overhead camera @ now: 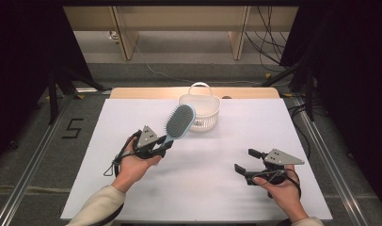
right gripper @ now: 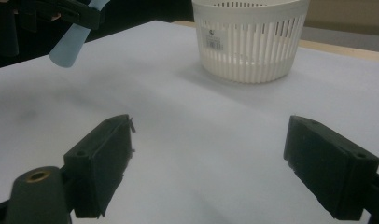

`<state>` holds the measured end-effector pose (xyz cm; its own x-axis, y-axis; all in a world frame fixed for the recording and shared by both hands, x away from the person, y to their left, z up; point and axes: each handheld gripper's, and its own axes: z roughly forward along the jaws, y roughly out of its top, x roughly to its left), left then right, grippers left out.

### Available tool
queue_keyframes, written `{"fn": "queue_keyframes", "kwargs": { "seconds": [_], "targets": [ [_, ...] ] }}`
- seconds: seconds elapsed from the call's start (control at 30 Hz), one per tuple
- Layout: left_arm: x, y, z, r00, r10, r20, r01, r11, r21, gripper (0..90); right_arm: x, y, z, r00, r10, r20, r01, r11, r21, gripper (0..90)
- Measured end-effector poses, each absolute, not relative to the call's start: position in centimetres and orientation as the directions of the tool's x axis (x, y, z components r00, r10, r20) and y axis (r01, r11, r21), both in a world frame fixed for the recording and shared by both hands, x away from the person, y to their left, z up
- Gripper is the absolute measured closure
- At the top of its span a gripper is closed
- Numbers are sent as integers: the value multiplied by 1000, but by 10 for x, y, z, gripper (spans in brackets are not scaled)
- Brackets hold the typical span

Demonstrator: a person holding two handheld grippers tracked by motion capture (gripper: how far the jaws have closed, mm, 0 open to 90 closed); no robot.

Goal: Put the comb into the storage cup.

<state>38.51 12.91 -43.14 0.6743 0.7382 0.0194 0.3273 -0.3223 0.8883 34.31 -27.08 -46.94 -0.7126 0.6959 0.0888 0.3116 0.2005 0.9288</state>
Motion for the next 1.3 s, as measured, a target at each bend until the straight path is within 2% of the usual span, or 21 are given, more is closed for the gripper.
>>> {"fn": "queue_keyframes", "kwargs": {
  "seconds": [1.3],
  "targets": [
    [397,132,-420,658,753,-2,324,-281,904,697,343,-271,-469,-707,701,93,316,196,928,161]
  ]
}}
